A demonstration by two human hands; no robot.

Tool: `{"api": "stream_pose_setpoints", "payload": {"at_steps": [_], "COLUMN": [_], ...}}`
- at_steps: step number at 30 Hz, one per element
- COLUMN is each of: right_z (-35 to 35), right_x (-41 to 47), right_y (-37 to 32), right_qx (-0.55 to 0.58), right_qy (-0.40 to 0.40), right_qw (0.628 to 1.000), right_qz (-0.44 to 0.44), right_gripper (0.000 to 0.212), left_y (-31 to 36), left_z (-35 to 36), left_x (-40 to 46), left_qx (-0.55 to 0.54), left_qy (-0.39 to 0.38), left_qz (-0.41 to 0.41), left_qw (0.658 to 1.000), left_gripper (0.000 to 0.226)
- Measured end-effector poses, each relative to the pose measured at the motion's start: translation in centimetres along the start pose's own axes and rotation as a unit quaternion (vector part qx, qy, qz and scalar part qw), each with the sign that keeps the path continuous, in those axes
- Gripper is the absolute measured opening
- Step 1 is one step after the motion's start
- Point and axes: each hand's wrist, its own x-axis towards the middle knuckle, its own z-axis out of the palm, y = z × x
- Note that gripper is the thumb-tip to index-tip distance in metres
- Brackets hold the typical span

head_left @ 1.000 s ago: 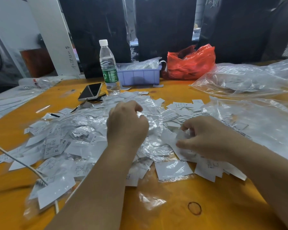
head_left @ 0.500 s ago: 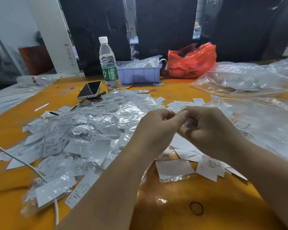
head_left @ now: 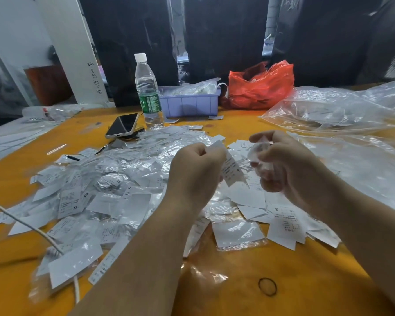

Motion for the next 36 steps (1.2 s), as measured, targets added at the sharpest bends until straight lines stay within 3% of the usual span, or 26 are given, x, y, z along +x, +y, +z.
{"api": "stream_pose_setpoints", "payload": {"at_steps": [5, 11, 16, 23, 26, 31, 36], "right_z": [0.28, 0.34, 0.34, 0.21, 0.27, -0.15, -0.38], "right_x": [0.14, 0.05, -0.28, -0.36, -0.32, -0.25, -0.29], "right_y": [0.24, 0.65, 0.55, 0.56, 0.51, 0.14, -0.08], "right_qx": [-0.008, -0.009, -0.032, -0.052, -0.034, -0.001, -0.032], "right_qy": [0.043, 0.030, 0.026, 0.050, 0.047, 0.022, -0.047], "right_qw": [0.998, 0.998, 0.999, 0.996, 0.998, 1.000, 0.998], "right_qz": [0.038, 0.045, -0.002, -0.044, -0.037, 0.000, 0.035], "right_gripper": [0.028, 0.011, 0.008, 0.015, 0.014, 0.010, 0.009], "left_y": [0.36, -0.26, -0.47, 0.15, -0.10, -0.13, 0.13], "left_z": [0.07, 0.22, 0.36, 0.57, 0.55, 0.30, 0.24], "left_x": [-0.23, -0.03, -0.19, -0.40, -0.28, -0.06, 0.00], "left_qx": [0.008, 0.098, 0.138, 0.022, 0.027, -0.038, -0.068], "left_qy": [0.011, 0.041, -0.025, -0.110, -0.082, -0.028, -0.004], "left_qz": [0.007, 0.087, 0.086, 0.052, 0.074, 0.039, 0.030], "left_qw": [1.000, 0.991, 0.986, 0.992, 0.993, 0.998, 0.997], "left_gripper": [0.023, 0.023, 0.023, 0.030, 0.024, 0.025, 0.024]}}
